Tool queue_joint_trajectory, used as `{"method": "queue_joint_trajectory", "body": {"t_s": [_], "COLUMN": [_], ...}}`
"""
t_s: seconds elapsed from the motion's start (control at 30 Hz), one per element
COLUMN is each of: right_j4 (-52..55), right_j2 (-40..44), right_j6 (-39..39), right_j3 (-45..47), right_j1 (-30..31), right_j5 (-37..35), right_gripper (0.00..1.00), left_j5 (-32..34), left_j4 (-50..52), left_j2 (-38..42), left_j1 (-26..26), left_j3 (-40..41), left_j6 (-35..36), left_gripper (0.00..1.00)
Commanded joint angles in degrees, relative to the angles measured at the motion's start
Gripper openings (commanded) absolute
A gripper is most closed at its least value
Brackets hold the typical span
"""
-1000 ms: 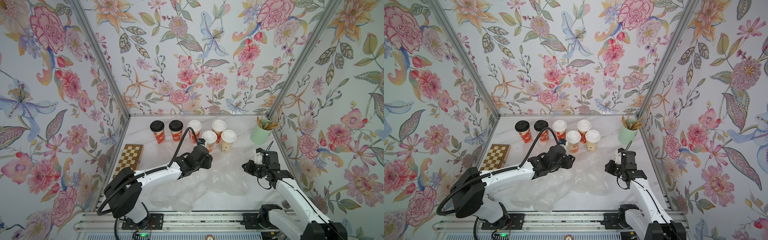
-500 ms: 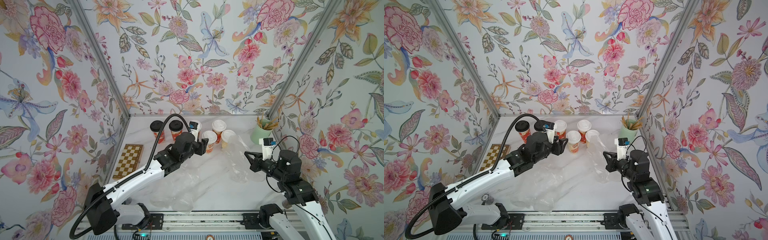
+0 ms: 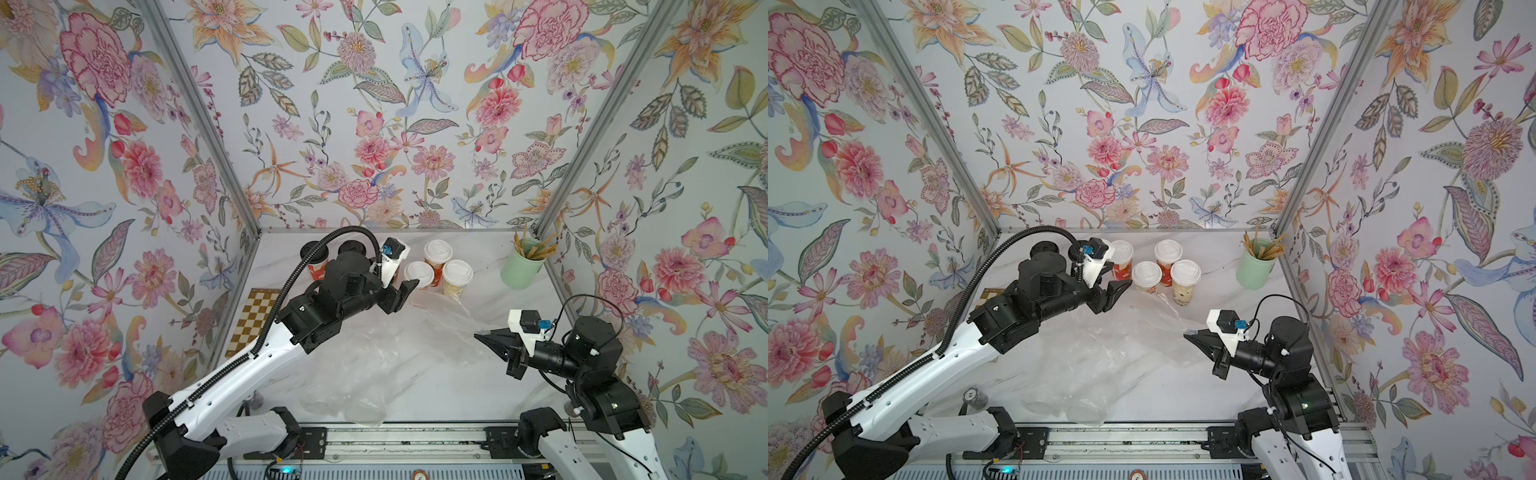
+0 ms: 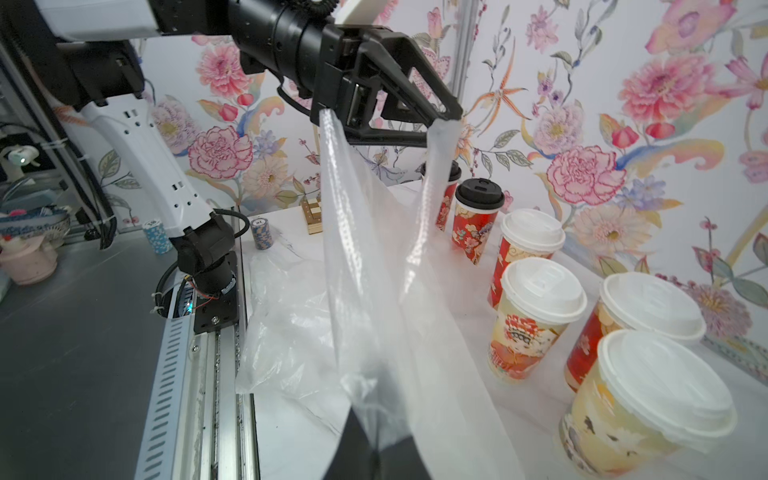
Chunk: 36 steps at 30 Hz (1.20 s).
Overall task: Pack milk tea into plastic carrier bags
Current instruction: Adjust the plastic carrier bag at the center of the board.
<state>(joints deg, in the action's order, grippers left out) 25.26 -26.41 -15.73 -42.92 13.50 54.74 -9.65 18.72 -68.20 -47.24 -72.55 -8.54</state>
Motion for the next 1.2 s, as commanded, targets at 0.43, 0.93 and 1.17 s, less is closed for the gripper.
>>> {"method": "queue_joint_trajectory", "body": {"t_s": [0.43,0.93,1.17], "right_j4": [-0.08,-0.06,-0.15], "right_j2": [3.05,-0.03,0.31], "right_j6": [-17.30,-12.65,-13.90], "right_j3": [1.27,-0.35,-0.82], "right_j1": [0.32,0.36,0.37], "right_j5": [7.15,6.73,8.46], "right_gripper": [0.00,0.00,0.00], "left_j5": [-28.82,-26.42,-25.47], "left_j4": [14.98,24.54,26.87], "left_j2": [5.73,8.82,8.14], "left_j1": [0.52,0.58,0.92], "left_j3": [-0.97,-1.44,-1.89], "left_j6": [12.97,18.40,19.74], "left_gripper": [0.83,0.71,0.63]}}
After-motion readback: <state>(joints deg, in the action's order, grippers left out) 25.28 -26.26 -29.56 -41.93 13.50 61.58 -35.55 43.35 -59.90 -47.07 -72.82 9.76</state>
